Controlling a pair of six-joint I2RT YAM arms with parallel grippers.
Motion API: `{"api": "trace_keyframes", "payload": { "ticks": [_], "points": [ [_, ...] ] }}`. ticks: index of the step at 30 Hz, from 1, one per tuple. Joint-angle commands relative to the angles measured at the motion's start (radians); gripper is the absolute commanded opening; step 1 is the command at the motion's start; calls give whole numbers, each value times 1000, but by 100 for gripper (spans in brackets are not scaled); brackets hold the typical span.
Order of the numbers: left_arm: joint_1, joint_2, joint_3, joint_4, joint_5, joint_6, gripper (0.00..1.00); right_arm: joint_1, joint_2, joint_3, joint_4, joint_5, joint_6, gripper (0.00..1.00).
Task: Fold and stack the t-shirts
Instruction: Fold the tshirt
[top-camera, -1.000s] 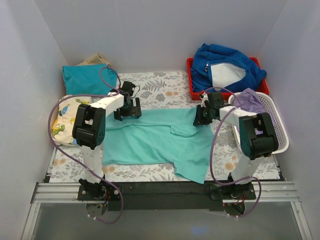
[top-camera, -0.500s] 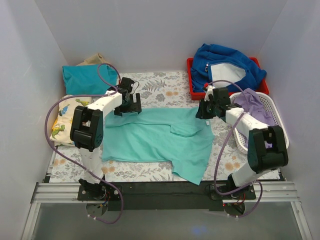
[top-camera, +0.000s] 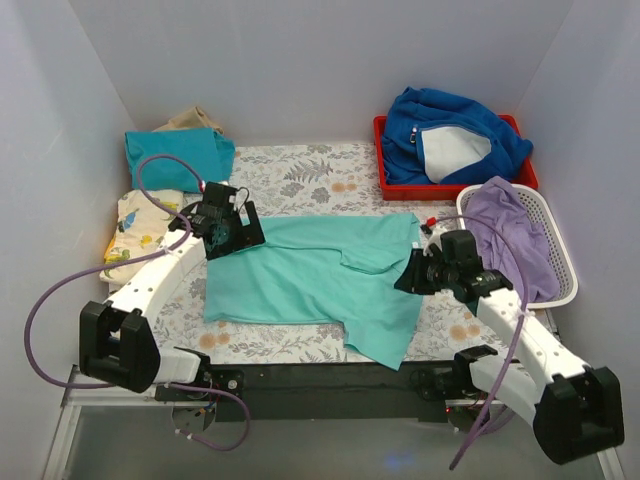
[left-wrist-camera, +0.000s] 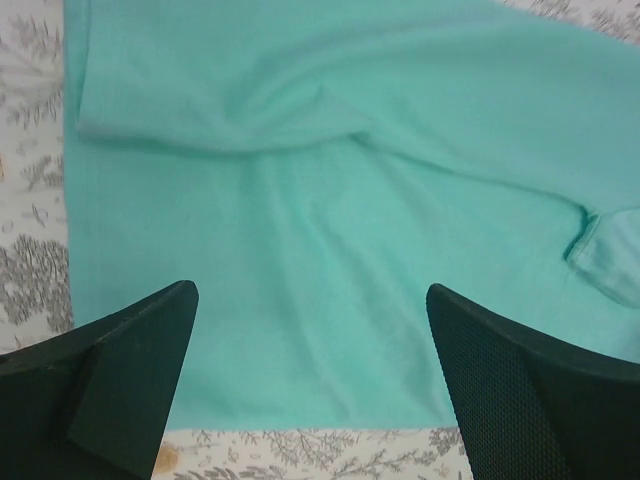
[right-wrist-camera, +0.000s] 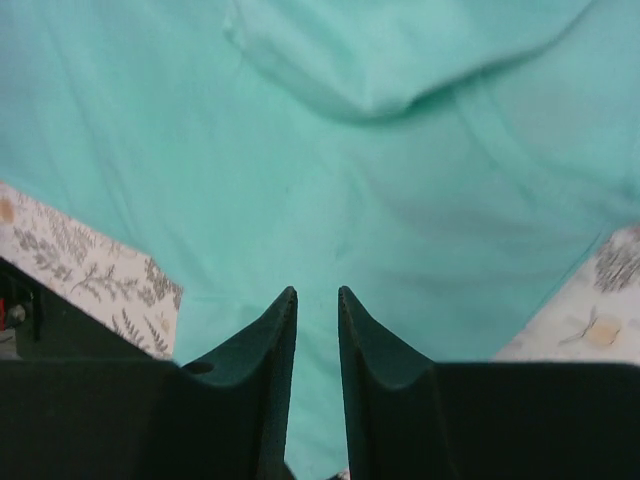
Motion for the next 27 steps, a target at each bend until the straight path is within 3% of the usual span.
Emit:
{"api": "trace_keyframes", "payload": {
  "ticks": [1,7,15,19,27],
  "points": [
    [4,-102,-67,-127,39,-105,98,40,-153,-75,-90,3,168,29],
    [4,-149,-111,-276,10,-197,98,150,-293,-186,-180,52,317,29],
    [4,-165,-199,-368,-8,-244,98,322,-372,-144,-401,234,516,28],
    [4,-168,-237,-381,-5,-257,98,379,-386,-115,-533,302,565,28],
    [4,-183,-308,-375,30,-292,98,417,-353,-112,-568,359,545,29]
  ]
}}
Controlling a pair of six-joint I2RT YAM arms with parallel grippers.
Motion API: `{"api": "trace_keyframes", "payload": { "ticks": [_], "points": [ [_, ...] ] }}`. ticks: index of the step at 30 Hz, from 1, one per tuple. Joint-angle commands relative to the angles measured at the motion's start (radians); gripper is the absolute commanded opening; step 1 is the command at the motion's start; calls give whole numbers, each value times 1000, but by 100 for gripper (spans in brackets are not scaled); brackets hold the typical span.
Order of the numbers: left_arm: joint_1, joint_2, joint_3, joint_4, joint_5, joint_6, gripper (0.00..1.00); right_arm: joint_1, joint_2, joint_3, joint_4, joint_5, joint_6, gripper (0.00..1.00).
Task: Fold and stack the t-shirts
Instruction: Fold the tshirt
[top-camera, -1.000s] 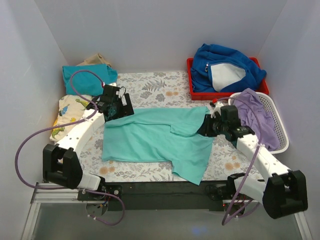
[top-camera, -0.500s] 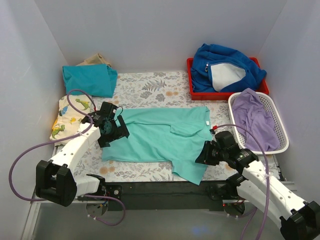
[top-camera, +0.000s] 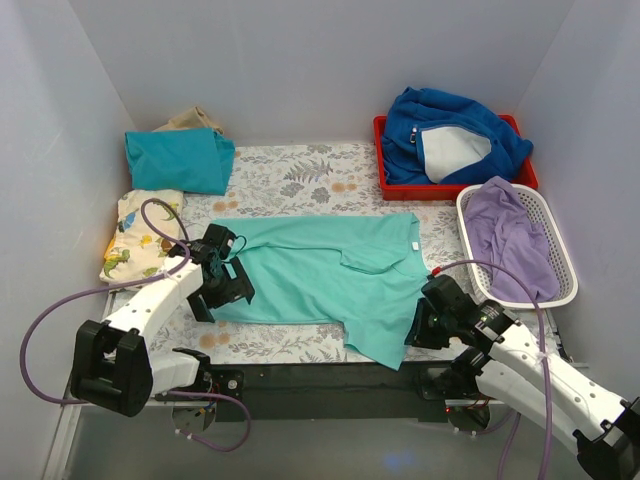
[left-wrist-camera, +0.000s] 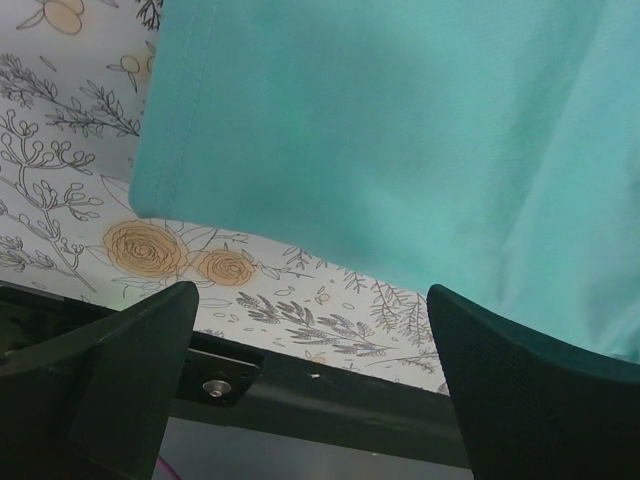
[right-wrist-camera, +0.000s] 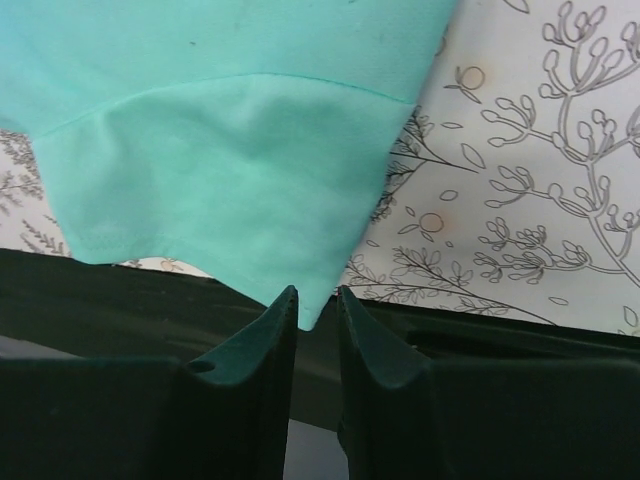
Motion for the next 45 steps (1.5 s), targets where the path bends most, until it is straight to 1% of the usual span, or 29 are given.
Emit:
{"api": "trace_keyframes", "payload": {
  "ticks": [1,3,5,9,12,13,17,20,23,26,30,31,33,34,36,37,39,40,41,42,43,44,45],
  "points": [
    [4,-43,-40,-17,23,-37,98,10,16,41,-45,52,3,29],
    [2,-60,-57,-6,25,-40,98,11,19,46,-48,50,-3,29],
    [1,-53,-40,-11,3,-46,98,11,19,47,-48,50,0,29],
    [1,0,-45,0,28,-31,98,11,11,38,-42,21,19,30],
    [-1,24,-23,6,17,-11,98,11,2,24,-31,-31,13,30],
    [-1,32,-13,3,18,-5,98,11,2,23,-33,-52,16,32],
    [-4,63,9,23,0,12,98,14,31,21,-28,-69,3,34],
    [-4,122,12,37,12,15,98,16,53,11,-19,-75,2,34],
    [-5,145,9,55,25,21,98,26,65,-11,4,-82,14,37],
    [-7,152,7,61,31,25,98,34,63,-31,30,-65,34,38],
    [-7,159,6,63,31,23,94,43,74,-83,104,-82,49,39],
    [-7,159,4,64,32,23,89,45,86,-88,114,-83,49,39],
    [-7,162,3,66,41,25,86,57,105,-110,154,-85,58,39],
    [-8,168,0,67,46,26,81,60,128,-115,161,-85,60,39],
    [-11,176,0,64,48,26,75,79,146,-127,193,-80,71,40],
    [-11,179,0,69,49,28,68,86,160,-134,205,-72,75,39],
    [-13,182,0,69,49,28,62,106,172,-143,237,-66,85,39],
    [-14,181,-2,68,49,26,56,109,183,-146,245,-66,85,39],
    [-14,178,-2,67,48,25,46,112,189,-147,251,-66,85,38],
    [-16,178,-2,66,48,25,45,115,194,-147,253,-66,86,37],
    [-16,178,-2,66,46,25,43,117,200,-146,256,-65,86,34],
    [-17,176,-2,64,46,23,32,122,200,-144,256,-63,86,31],
    [-19,176,-2,63,45,21,28,123,198,-143,256,-60,85,28]
  ]
}}
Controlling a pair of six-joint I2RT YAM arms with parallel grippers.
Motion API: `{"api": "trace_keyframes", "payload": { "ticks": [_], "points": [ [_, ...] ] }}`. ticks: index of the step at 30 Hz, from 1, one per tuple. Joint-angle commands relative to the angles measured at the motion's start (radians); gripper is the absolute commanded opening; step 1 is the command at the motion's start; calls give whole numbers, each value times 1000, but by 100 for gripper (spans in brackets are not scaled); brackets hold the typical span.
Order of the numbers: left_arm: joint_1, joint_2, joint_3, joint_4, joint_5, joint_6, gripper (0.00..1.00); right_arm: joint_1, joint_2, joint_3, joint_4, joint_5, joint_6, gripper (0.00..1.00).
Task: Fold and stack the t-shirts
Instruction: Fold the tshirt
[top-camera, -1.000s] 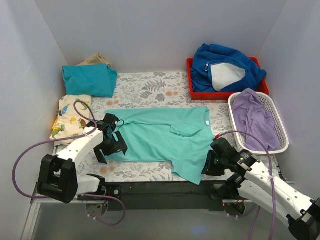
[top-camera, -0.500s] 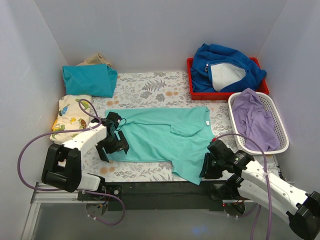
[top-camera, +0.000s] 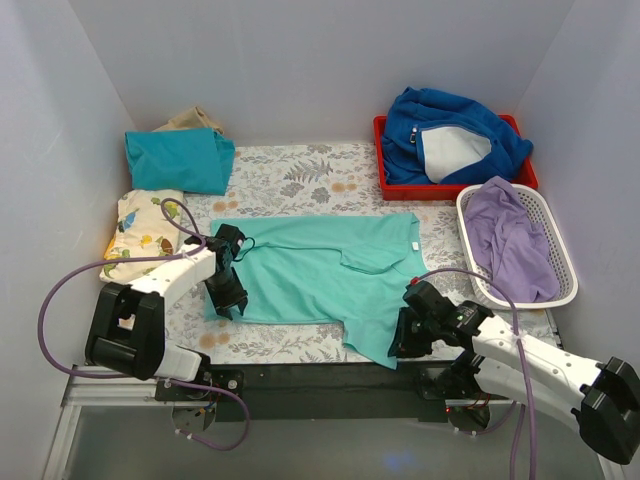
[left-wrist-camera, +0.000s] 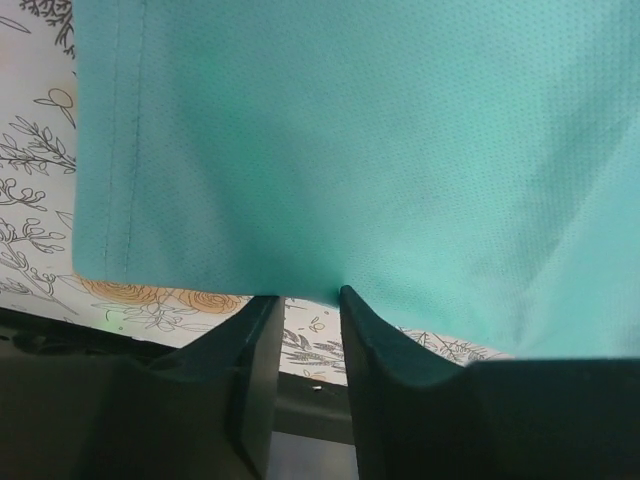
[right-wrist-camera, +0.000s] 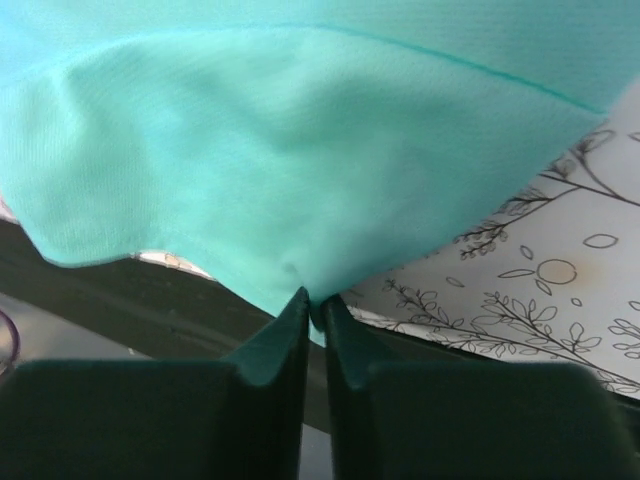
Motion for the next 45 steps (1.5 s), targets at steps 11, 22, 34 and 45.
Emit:
{"api": "trace_keyframes", "payload": {
  "ticks": [11,22,34,45],
  "points": [
    [-16,-54,6,-30,-3,-15,13,18,-86,1,-44,107,1,1],
    [-21,-81,2,-62,-31,-43,68,18,-78,15,-44,115,-24,1],
    [-21,46,12,-33,-29,-41,35,18,-87,38,-44,123,-50,1],
    [-21,38,14,-31,-22,-37,0,18,-54,61,-43,123,-88,1]
  ]
}}
